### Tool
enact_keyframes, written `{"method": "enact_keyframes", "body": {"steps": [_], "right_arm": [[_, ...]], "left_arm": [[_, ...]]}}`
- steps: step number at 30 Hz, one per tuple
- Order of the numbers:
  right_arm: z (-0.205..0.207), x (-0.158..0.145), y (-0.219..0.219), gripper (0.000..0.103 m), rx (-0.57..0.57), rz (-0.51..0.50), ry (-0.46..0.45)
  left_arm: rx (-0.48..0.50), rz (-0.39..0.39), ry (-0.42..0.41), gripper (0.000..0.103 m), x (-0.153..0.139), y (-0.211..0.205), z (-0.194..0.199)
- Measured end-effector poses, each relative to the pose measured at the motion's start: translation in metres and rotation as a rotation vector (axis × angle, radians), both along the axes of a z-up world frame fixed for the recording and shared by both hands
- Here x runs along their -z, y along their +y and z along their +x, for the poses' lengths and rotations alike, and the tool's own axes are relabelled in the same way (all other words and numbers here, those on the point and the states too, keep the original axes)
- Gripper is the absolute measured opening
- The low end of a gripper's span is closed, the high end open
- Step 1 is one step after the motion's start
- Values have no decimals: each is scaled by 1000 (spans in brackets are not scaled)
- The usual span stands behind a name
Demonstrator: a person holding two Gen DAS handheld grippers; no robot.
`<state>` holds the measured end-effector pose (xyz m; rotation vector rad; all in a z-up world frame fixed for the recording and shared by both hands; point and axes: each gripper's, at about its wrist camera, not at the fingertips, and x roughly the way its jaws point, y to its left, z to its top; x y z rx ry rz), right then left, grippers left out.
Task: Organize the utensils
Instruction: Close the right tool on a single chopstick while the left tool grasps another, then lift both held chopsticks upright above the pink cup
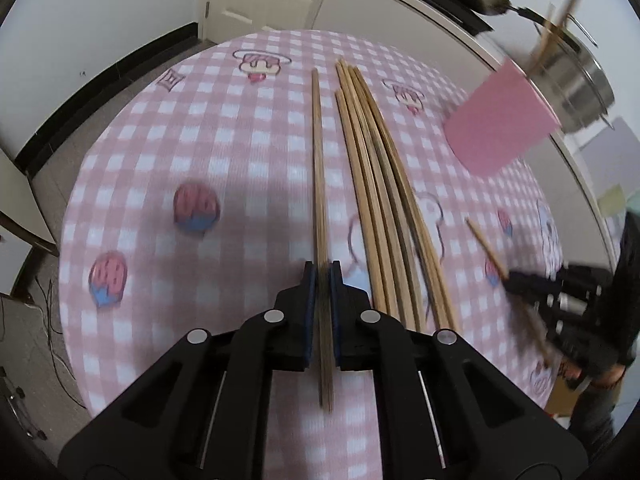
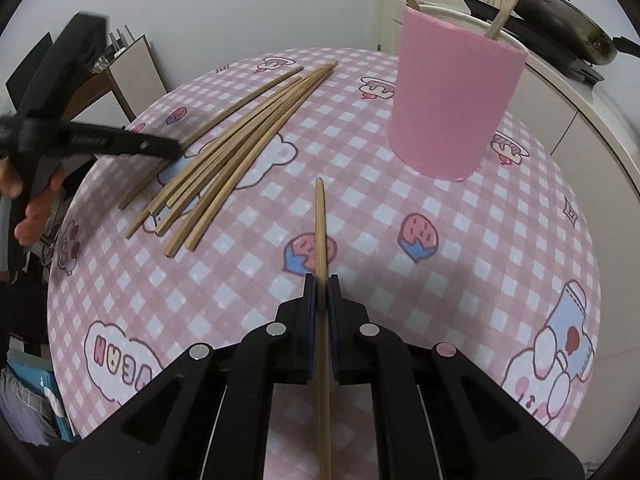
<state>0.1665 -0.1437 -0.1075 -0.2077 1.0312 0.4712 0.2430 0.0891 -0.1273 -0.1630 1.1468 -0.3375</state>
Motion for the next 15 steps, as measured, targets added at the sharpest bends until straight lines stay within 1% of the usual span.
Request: {"method": "enact_keyframes", "body": {"steps": [1, 3, 5, 9, 12, 15], "right_arm": [[2, 0, 1, 5, 1, 3, 1], [7, 1, 2, 5, 3, 6, 3], [13, 2, 4, 5, 3, 9, 4], [23, 2, 8, 6, -1, 8, 7], [30, 2, 10, 6, -2, 9, 4], [35, 3, 12, 6, -6, 6, 2]], "left_arm": [[-6, 7, -2, 8, 0, -1, 4], [-2, 46, -12, 8, -1, -10, 18], [1, 56, -4, 8, 0, -15, 31], [-34, 37, 3, 8, 0, -17, 58], [-72, -10, 14, 8, 4, -11, 77], [-70, -10, 9, 8, 4, -12, 87]]}}
